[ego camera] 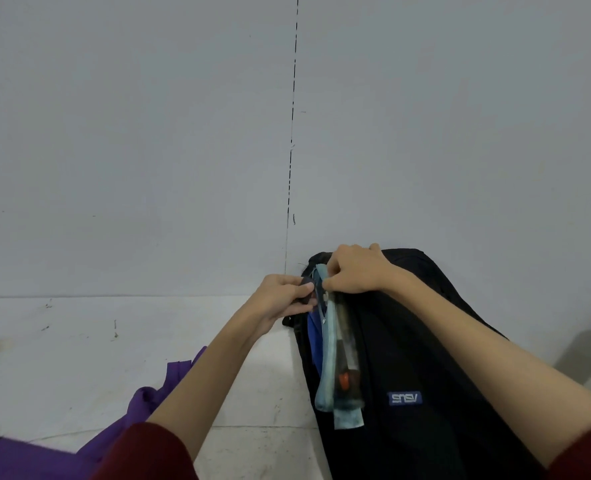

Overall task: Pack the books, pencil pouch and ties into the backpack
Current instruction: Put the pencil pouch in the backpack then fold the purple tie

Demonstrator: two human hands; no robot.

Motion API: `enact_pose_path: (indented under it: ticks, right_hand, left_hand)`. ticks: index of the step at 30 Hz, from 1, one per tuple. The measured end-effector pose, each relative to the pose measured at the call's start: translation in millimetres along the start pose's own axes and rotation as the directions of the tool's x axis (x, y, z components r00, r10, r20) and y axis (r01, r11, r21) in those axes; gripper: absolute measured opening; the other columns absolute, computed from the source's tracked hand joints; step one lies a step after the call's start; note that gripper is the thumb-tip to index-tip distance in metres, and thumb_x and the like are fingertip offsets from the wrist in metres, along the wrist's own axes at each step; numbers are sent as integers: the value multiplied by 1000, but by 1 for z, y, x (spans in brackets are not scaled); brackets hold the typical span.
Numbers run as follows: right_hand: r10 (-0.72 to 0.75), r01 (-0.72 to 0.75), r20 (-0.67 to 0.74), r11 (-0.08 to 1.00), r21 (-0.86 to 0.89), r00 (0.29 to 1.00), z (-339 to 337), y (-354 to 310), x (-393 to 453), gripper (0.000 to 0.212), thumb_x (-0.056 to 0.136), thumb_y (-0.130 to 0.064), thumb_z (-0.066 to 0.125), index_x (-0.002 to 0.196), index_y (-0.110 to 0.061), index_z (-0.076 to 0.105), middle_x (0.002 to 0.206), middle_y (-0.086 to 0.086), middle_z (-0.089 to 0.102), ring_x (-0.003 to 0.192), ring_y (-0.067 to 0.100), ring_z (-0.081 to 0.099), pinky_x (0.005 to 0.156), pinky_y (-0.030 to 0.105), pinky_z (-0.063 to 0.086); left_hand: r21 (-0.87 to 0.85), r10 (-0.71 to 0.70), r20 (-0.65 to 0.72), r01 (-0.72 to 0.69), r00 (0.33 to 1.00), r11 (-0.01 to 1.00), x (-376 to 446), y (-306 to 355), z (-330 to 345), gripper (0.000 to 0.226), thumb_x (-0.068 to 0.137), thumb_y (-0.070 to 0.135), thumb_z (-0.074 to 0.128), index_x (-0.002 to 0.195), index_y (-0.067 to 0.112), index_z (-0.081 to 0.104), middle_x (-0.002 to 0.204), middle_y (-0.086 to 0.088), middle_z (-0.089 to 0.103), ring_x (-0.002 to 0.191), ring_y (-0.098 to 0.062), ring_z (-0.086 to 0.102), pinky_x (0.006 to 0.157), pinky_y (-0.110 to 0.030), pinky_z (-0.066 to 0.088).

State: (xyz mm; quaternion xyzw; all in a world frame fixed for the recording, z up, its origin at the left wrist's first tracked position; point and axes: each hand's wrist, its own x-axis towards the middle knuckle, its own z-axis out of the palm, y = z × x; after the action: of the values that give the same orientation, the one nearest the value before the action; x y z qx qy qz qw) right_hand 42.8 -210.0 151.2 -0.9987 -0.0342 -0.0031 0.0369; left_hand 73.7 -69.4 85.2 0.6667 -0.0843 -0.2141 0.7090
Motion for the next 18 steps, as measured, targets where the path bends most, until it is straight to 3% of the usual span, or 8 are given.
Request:
enact_pose_path:
  ticks: [4, 10, 15, 18]
  right_hand:
    - [41, -50, 47, 977, 208, 998, -3, 11, -4, 19, 80, -24, 63, 63, -21, 57, 71, -5, 55, 79, 14, 50, 89, 37, 32]
    - [63, -85, 75, 931, 356, 995, -4, 20, -5, 24, 79, -22, 67, 56, -24, 58, 64, -8, 52, 75, 13, 47, 84, 35, 32]
    - [64, -91, 81, 912, 399, 995, -3, 22, -5, 27, 78, -19, 67, 54, -25, 58, 61, -10, 51, 67, 9, 44, 82, 35, 31]
    - [68, -94, 76, 909, 406, 995, -3, 21, -6, 26, 78, -19, 67, 54, -23, 58, 61, -8, 51, 66, 8, 44, 81, 35, 32]
  left_hand:
    - [109, -27, 2, 26, 1000, 994, 0, 9, 9, 24, 86, 9, 66, 110, 5, 64, 85, -3, 67, 71, -10, 64, 60, -14, 55]
    - [-8, 100, -173, -103, 980, 995, 11, 6, 20, 19, 72, 4, 79, 85, 1, 66, 89, -10, 67, 75, -13, 66, 62, -14, 56]
    - [-90, 111, -164, -127, 980, 988, 15, 0, 23, 21, 80, -7, 67, 101, -3, 67, 86, -7, 66, 77, -12, 65, 70, -16, 56]
    - [80, 198, -253, -184, 947, 980, 20, -2, 26, 15, 73, 0, 77, 82, 10, 71, 77, -2, 69, 72, -10, 66, 73, -17, 54]
